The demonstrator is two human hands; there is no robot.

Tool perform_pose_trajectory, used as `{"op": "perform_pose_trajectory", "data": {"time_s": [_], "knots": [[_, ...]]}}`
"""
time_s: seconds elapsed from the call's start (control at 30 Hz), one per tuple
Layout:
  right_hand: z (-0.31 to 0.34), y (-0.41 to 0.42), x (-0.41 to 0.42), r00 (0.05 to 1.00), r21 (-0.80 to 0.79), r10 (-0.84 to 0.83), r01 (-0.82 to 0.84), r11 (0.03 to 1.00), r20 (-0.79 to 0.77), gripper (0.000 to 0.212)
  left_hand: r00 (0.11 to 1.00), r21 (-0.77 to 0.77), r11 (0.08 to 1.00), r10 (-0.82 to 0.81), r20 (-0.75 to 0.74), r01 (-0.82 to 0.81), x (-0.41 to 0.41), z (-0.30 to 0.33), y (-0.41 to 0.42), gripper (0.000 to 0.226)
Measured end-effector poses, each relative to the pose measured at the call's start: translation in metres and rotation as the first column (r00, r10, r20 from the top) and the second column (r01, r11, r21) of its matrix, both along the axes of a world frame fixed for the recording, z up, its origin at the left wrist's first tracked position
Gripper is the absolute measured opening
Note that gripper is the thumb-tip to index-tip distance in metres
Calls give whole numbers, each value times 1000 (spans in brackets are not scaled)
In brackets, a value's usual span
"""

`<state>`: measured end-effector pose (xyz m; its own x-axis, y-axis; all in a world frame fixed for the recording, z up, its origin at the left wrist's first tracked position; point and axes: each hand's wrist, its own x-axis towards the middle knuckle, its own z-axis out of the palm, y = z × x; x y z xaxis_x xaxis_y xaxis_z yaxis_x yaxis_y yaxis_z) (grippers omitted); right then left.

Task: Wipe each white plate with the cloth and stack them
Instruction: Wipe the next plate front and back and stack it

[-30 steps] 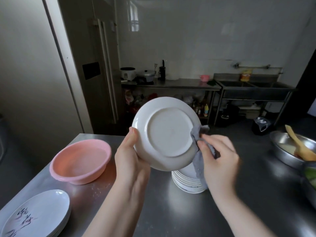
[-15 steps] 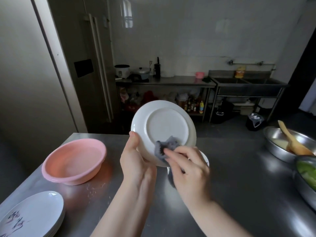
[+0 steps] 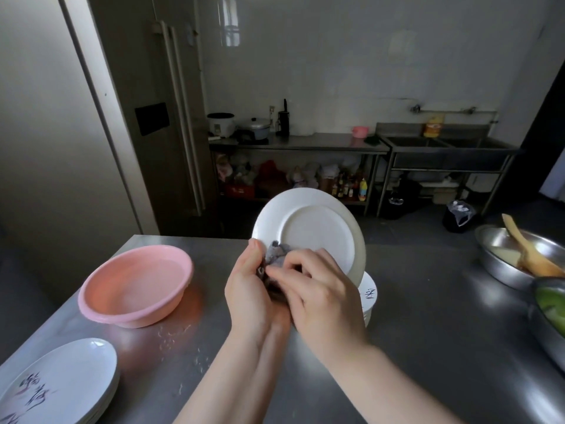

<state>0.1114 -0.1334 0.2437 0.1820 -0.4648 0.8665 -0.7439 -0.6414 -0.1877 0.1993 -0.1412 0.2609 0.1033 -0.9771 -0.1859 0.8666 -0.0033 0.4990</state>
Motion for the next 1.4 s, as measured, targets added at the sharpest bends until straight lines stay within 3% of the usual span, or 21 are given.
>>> {"op": "perform_pose_trajectory", "data": {"time_s": [0.1,0.2,0.33,0.43,0.53,0.63,0.9,1.03,1.23,1.4], "knots": [[-17,3,-12,1000,-41,-16,16,999,20,18,1000,75,997,-2,19,1,8,5,-2,46],[-34,-1,-32,984,-60,-14,25,998,178,16,992,62,993,94,81,-99,17,8,-8,37],[-35,-12,-56,877,64,-92,70,995,472,21,981,26,987,152,122,-156,21,6,-10,20],[-13,-25,-68,815,144,-117,42,989,568,25,972,-22,989,146,185,-145,15,-1,-5,19],[9,-33,-68,838,125,-141,88,988,527,22,967,-45,992,125,223,-118,7,-7,0,22],[18,-29,-51,907,90,-171,148,985,385,18,958,-79,991,123,258,-106,1,-7,0,23],[-3,-3,-24,999,14,5,-5,1000,47,18,981,-19,999,44,188,-42,16,-7,-6,36],[-9,-9,-49,980,-16,-84,88,996,180,17,964,-34,993,117,240,-112,25,-11,-8,20],[23,-27,-59,881,140,-128,71,988,456,18,928,-81,993,113,355,-90,21,-23,0,25],[47,-32,-42,944,212,-99,32,977,314,15,898,-95,993,99,428,-65,9,-26,3,26]]}}
